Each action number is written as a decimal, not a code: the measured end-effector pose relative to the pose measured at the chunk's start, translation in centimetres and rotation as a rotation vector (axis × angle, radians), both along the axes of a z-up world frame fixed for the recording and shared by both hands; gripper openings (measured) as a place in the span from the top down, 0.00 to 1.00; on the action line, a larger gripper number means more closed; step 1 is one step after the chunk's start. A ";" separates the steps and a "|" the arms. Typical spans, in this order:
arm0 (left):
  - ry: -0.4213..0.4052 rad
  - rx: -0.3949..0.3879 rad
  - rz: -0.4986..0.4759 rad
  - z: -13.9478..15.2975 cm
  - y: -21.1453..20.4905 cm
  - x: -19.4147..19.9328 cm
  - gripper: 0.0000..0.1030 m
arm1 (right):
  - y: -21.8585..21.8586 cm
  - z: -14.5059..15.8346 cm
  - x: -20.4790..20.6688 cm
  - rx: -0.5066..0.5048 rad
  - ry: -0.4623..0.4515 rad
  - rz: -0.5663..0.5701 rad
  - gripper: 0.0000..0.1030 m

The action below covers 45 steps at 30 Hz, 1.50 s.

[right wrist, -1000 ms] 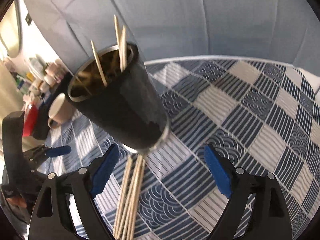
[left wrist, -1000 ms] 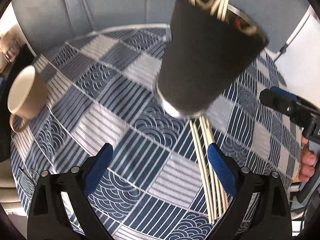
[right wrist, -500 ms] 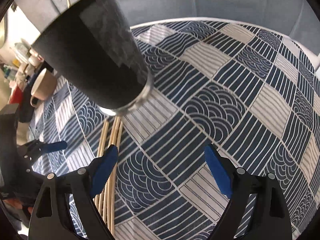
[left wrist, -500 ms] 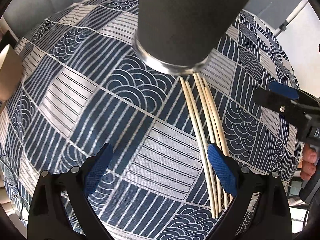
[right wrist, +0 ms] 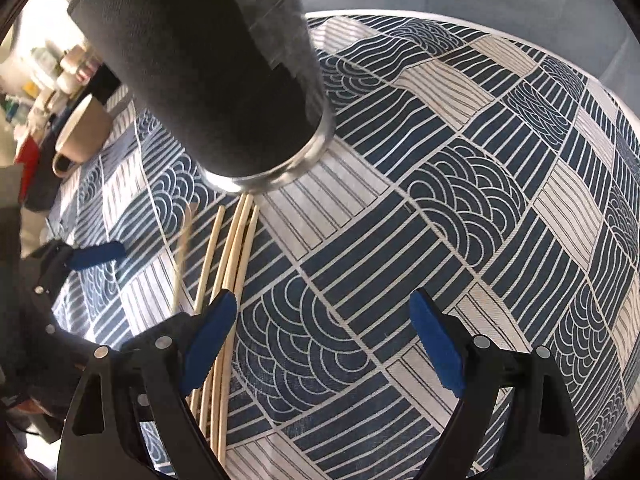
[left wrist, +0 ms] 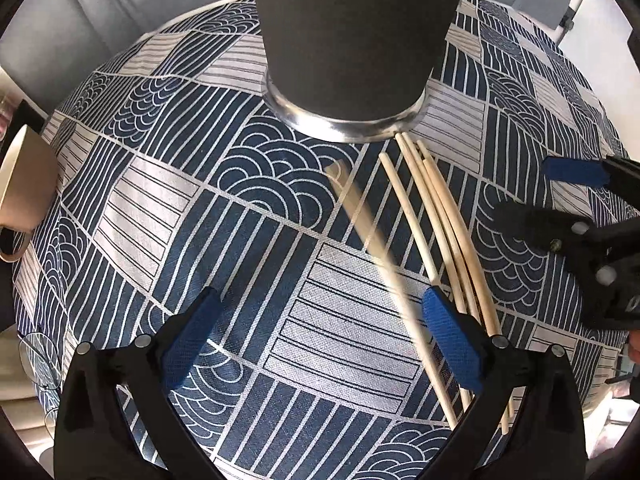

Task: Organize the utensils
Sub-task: 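Return the open left tool down to the remaining chopsticks, then grasp a third chopstick with the left tool, then lift the chopstick toward the black holder with the left tool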

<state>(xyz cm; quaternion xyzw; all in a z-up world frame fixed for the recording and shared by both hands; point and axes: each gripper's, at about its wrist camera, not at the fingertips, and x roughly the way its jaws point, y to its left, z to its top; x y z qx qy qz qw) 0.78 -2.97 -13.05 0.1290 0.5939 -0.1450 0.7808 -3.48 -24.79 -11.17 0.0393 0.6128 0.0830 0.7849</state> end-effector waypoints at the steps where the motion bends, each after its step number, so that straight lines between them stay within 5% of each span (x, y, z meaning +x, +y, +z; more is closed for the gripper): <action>1: -0.001 0.000 -0.003 -0.1 -0.1 0.0 0.04 | 0.1 -0.1 0.0 -0.006 0.001 0.004 0.19; 23: 0.015 0.009 0.050 -1.6 3.4 -0.7 0.04 | 3.4 -1.6 -0.1 -0.156 0.037 0.020 0.15; 25: 0.014 0.009 0.047 -1.8 3.2 -0.8 0.04 | 3.1 -1.2 -0.3 -0.148 0.033 0.033 0.29; 28: 0.019 0.008 0.043 -1.4 4.1 -0.7 0.06 | 2.6 -0.5 -0.5 -0.147 0.032 0.052 0.66; 30: 0.016 0.001 0.027 -0.7 4.9 -0.6 0.13 | 2.5 -0.4 -0.6 -0.155 0.036 0.065 0.89; 33: 0.003 -0.007 0.022 0.3 5.0 -0.5 0.49 | 1.9 -0.2 -1.2 -0.177 0.036 0.081 0.96; 35: 0.018 -0.018 0.039 0.6 5.9 -0.1 0.83 | 1.3 -0.1 -1.3 -0.166 0.040 0.069 0.96; 40: 0.122 -0.137 0.141 1.0 9.0 1.8 0.95 | -0.5 -0.2 -1.4 -0.130 0.068 0.031 0.96; 45: 0.146 -0.104 0.175 1.5 11.2 1.8 0.96 | -2.5 0.8 -1.7 -0.081 0.052 -0.014 0.96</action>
